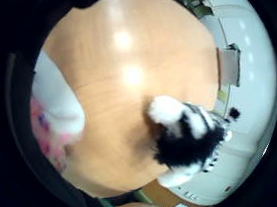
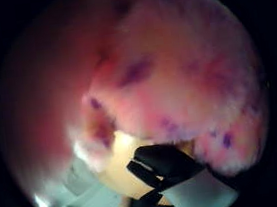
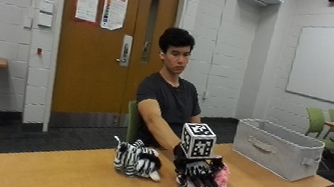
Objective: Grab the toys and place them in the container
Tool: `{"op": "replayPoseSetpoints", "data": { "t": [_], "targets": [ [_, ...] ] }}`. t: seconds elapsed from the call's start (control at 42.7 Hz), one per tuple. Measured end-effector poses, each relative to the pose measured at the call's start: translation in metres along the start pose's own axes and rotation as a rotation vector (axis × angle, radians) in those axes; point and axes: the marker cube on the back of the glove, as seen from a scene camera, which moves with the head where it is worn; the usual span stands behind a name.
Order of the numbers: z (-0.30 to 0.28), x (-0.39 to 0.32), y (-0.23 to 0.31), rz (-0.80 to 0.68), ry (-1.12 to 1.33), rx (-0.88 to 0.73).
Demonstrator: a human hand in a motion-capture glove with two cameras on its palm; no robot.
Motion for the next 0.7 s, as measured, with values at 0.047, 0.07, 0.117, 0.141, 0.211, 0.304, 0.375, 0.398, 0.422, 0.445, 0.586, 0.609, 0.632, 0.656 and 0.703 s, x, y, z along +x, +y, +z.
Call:
{"op": "replayPoseSetpoints", "data": {
  "t": [0.047,0.07,0.117,0.141,0.211,0.304,0.375,0.398,0.422,0.445,0.586,0.609,0.632,0.656,0.703],
  "targets": [
    [0.003,0.001,-0.001,0.0,-0.034,-0.006],
    [0.004,0.001,-0.001,-0.001,-0.047,-0.01],
    [0.005,0.002,-0.002,-0.003,-0.072,-0.02],
    [0.006,0.002,-0.002,-0.003,-0.084,-0.027],
    [0.006,0.001,-0.002,-0.002,-0.114,-0.049],
    [0.005,-0.002,0.002,-0.007,-0.158,-0.059],
    [0.004,-0.006,0.008,-0.012,-0.183,-0.042],
    [0.003,-0.008,0.011,-0.014,-0.178,-0.026],
    [0.002,-0.01,0.013,-0.016,-0.163,-0.004],
    [0.001,-0.012,0.015,-0.02,-0.139,0.023],
    [-0.01,-0.016,0.023,-0.029,0.018,0.195],
    [-0.012,-0.016,0.023,-0.026,0.034,0.209],
    [-0.014,-0.015,0.023,-0.021,0.049,0.217],
    [-0.017,-0.013,0.022,-0.015,0.062,0.219],
    [-0.022,-0.011,0.022,-0.006,0.079,0.21]
  ]
}}
